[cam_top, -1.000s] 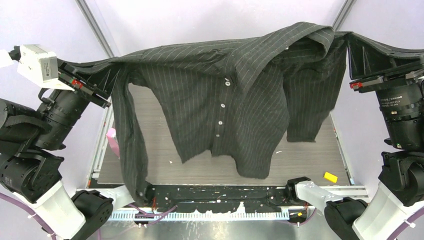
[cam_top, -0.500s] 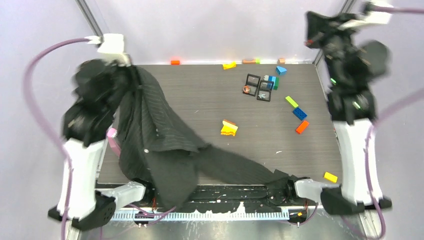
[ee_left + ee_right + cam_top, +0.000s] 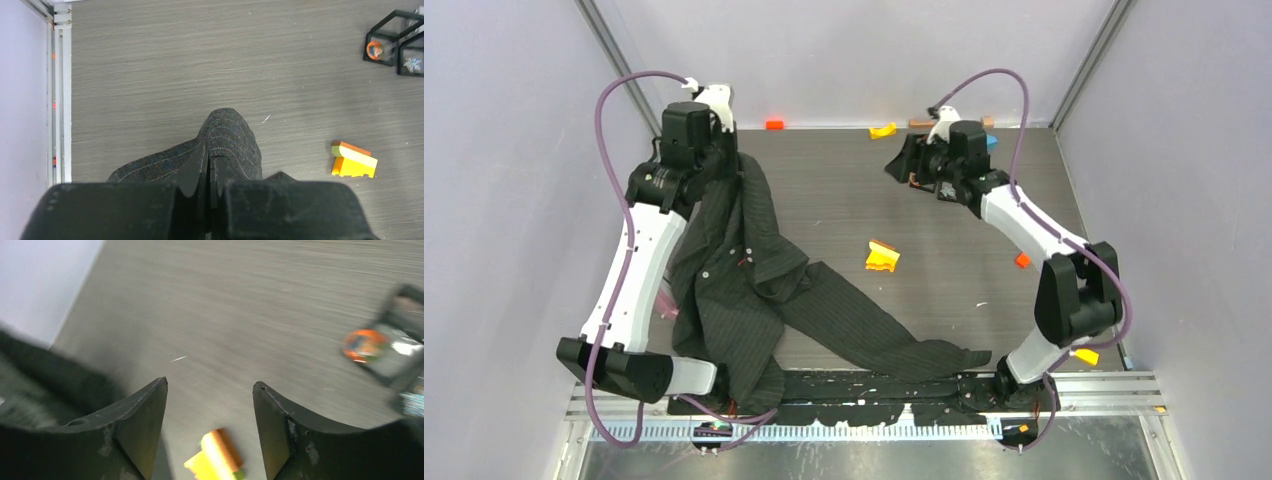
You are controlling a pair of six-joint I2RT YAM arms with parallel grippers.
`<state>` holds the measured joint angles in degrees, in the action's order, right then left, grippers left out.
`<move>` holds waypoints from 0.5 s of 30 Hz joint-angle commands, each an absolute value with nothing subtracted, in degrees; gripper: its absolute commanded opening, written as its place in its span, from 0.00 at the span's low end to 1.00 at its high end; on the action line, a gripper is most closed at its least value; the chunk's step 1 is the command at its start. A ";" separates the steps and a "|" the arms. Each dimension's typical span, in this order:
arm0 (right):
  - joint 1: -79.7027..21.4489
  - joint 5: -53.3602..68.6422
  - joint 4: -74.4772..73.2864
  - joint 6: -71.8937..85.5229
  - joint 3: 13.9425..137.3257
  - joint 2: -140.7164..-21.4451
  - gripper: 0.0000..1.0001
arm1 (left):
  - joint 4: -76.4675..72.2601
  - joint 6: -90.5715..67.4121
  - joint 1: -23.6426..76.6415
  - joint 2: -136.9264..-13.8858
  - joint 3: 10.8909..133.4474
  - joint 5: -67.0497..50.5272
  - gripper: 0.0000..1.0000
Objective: Pin the brooch onto the clothing
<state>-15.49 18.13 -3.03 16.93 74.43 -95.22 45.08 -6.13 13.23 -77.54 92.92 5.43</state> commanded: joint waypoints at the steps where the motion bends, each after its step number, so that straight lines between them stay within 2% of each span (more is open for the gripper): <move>1: -24.69 26.05 5.58 15.77 69.24 -85.63 0.71 | 42.13 -7.92 11.99 -74.61 94.58 4.94 0.00; 8: -40.28 23.77 9.86 18.92 57.15 -85.20 0.73 | 43.31 -8.79 11.31 -73.10 93.61 4.66 0.00; 15: -47.16 17.87 11.81 19.72 49.89 -85.34 0.74 | 44.69 -8.35 10.31 -71.75 94.48 5.71 0.00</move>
<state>-45.25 22.44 7.22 19.33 51.27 -85.56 45.63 -8.16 11.11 -74.85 92.97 5.34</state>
